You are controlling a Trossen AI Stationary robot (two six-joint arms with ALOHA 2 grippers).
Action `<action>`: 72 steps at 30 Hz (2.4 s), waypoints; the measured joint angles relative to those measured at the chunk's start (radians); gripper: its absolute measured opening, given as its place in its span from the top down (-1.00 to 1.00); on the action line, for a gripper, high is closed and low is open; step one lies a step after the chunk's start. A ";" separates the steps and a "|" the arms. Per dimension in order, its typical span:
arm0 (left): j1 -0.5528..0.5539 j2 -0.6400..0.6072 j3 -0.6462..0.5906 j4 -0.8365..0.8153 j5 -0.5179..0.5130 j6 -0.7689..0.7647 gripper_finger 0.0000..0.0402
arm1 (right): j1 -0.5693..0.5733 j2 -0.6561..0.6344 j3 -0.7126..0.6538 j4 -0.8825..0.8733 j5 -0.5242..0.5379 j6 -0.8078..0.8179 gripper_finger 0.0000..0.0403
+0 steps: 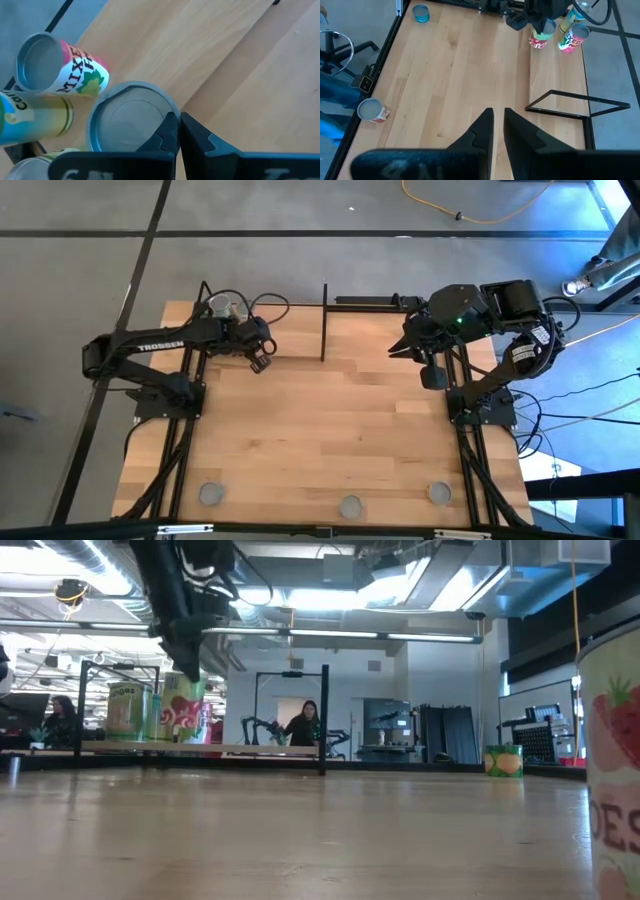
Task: Pick and place cans onto a shelf
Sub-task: Put the canned spaghetti on the shelf, then put the canned sliced peaches on the shelf
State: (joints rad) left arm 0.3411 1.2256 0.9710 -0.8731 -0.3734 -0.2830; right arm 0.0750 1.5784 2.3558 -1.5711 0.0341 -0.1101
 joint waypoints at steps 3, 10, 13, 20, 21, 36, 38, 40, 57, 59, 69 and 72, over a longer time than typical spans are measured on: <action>0.018 0.000 -0.011 0.016 0.000 0.026 1.00 | 0.000 0.000 0.000 0.000 0.000 0.000 0.77; 0.058 0.000 -0.017 0.022 0.001 0.069 1.00 | 0.000 0.000 0.000 0.000 0.000 0.000 0.77; 0.071 0.013 -0.017 0.025 0.016 0.083 1.00 | 0.000 0.000 0.000 0.000 0.000 0.000 0.77; 0.106 0.048 -0.019 0.031 0.048 0.121 1.00 | 0.000 0.000 0.000 0.000 -0.001 0.000 0.77; 0.108 0.051 -0.019 0.032 0.049 0.130 1.00 | 0.000 0.000 0.000 0.000 -0.001 0.000 0.77; 0.132 0.065 -0.019 0.054 0.055 0.164 0.92 | 0.000 0.000 0.000 0.000 -0.001 0.000 0.77; 0.132 0.065 -0.019 0.054 0.053 0.163 0.92 | 0.000 0.000 0.000 0.000 0.000 0.000 0.77; 0.132 0.065 -0.019 0.053 0.050 0.163 0.92 | 0.000 0.000 0.000 0.000 -0.001 0.001 0.77; 0.138 0.065 -0.018 0.052 0.015 0.163 0.82 | 0.000 0.000 0.000 0.000 -0.001 0.001 0.77; 0.137 0.063 -0.015 0.047 0.016 0.158 0.82 | 0.000 0.000 0.000 0.000 0.000 -0.002 0.77; 0.111 0.031 0.161 -0.036 0.026 0.155 0.83 | 0.000 -0.004 0.000 0.000 -0.001 0.000 0.77; 0.077 0.017 0.232 -0.074 0.080 0.155 0.83 | 0.000 -0.009 0.000 0.000 -0.001 0.000 0.77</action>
State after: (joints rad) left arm 0.4179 1.2424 1.2027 -0.9466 -0.2932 -0.1276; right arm 0.0753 1.5692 2.3558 -1.5709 0.0332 -0.1098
